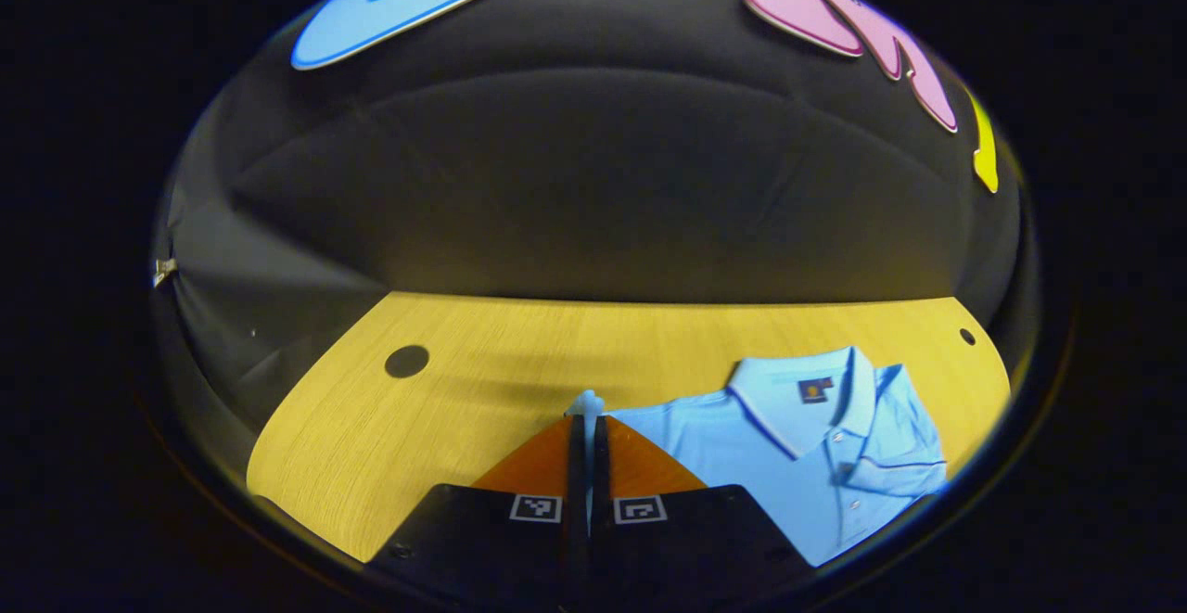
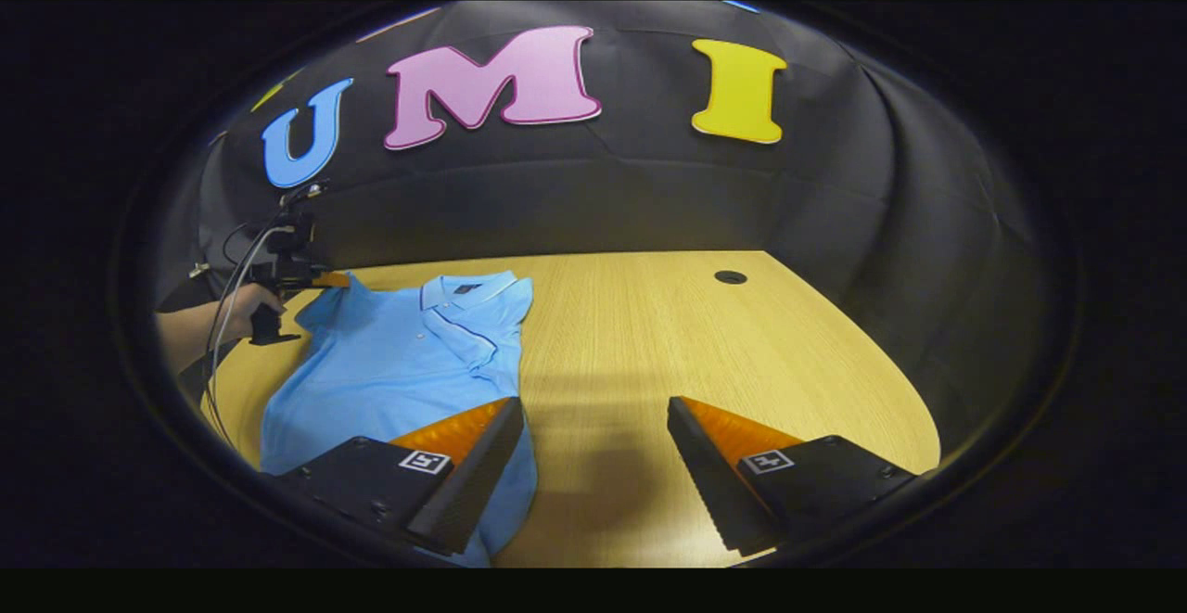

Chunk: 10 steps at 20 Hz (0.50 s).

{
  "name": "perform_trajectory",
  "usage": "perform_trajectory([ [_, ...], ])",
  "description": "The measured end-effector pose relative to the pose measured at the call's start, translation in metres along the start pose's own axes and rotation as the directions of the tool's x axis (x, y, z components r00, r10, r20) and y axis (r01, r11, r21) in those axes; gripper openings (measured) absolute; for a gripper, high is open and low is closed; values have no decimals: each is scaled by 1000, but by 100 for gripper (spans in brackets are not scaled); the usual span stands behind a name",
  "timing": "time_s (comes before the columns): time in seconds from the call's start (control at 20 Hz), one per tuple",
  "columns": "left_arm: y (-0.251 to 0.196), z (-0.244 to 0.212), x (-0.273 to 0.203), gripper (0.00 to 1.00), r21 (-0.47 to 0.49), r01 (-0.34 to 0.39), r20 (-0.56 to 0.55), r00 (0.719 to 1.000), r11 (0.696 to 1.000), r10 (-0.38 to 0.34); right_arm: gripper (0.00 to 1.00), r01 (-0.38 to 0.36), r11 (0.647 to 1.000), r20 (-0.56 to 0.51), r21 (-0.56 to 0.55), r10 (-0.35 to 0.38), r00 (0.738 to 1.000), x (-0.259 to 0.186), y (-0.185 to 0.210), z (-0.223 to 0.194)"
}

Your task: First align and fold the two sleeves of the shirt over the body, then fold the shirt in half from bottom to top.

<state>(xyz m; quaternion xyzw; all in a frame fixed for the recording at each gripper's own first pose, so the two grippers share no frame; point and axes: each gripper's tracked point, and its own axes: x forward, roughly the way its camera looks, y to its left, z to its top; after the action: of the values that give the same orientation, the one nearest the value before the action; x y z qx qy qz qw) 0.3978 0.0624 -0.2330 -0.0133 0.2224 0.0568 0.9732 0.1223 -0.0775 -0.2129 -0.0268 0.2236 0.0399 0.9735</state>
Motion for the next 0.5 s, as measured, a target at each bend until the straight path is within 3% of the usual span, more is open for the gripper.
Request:
perform_trajectory([
  [0.05, -18, 6, -5, 1, -5, 31, 4, 1000, 1000, -31, 98, 4, 1000, 2, 3, -4, 1000, -1, 0, 1],
  [0.1, -40, 9, -11, 6, -11, 77, 4, 997, 997, -77, 98, 7, 1000, 2, 8, -7, 1000, -3, -1, 0],
  [0.25, -119, 11, -37, 8, -59, 260, -9, 965, 964, -260, 96, 13, 1000, -3, 23, -13, 1000, -21, -2, -8],
  [0.4, -169, 6, -67, 18, -130, 393, -44, 915, 910, -401, 98, 15, 999, -10, 38, -15, 1000, -34, 3, -14],
  [0.45, -172, 6, -77, 40, -136, 410, -44, 907, 902, -419, 98, 15, 999, -11, 37, -14, 1000, -38, 5, -15],
  [0.5, -169, 7, -87, 37, -130, 410, -36, 908, 903, -418, 99, 13, 999, -12, 34, -12, 1000, -44, 9, -18],
])
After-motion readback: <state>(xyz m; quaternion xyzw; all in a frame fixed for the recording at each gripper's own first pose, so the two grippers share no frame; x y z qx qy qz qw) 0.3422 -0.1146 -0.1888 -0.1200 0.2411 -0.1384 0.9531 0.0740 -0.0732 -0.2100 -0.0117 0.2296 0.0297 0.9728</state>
